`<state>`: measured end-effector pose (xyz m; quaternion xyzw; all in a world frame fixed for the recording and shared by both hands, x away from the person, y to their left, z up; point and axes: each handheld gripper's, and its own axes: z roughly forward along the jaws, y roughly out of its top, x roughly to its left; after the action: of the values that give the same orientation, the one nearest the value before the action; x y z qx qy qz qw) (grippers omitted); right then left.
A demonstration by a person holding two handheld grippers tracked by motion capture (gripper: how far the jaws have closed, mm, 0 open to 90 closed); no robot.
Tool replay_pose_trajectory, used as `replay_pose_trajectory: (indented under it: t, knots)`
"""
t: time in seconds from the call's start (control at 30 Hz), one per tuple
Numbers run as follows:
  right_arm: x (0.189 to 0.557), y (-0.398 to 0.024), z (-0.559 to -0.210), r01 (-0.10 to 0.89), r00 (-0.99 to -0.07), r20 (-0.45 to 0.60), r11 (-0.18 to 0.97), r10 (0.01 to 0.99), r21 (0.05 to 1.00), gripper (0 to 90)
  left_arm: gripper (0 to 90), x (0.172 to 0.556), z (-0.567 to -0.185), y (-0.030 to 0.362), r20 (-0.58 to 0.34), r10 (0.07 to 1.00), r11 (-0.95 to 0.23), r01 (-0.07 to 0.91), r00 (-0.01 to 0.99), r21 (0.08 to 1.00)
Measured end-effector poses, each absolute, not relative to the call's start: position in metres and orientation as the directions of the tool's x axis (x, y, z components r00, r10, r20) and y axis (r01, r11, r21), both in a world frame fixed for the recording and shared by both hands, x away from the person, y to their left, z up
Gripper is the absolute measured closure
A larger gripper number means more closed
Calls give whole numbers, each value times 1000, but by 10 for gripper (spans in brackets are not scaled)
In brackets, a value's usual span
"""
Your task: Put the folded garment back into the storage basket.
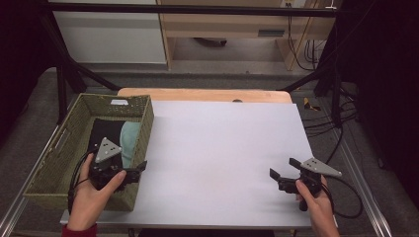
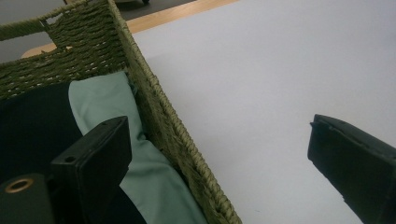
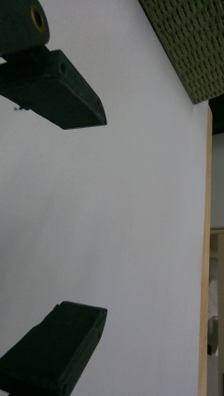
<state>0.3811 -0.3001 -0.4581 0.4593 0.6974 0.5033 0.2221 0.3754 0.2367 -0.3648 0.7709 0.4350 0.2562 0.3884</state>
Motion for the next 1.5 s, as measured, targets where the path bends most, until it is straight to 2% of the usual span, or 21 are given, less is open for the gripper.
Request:
replay_pose_trajectory:
  t: [0.97,1.5]
  knots:
    - [391,-271,-468,423,-529,152,104,835,900,81,63,376,-366,236,56,866,-326,475,497,817]
    - [403,-259,-469,391,-523,104,130,846,911,82,63,376,-368,235,59,865,-332,479,499,813]
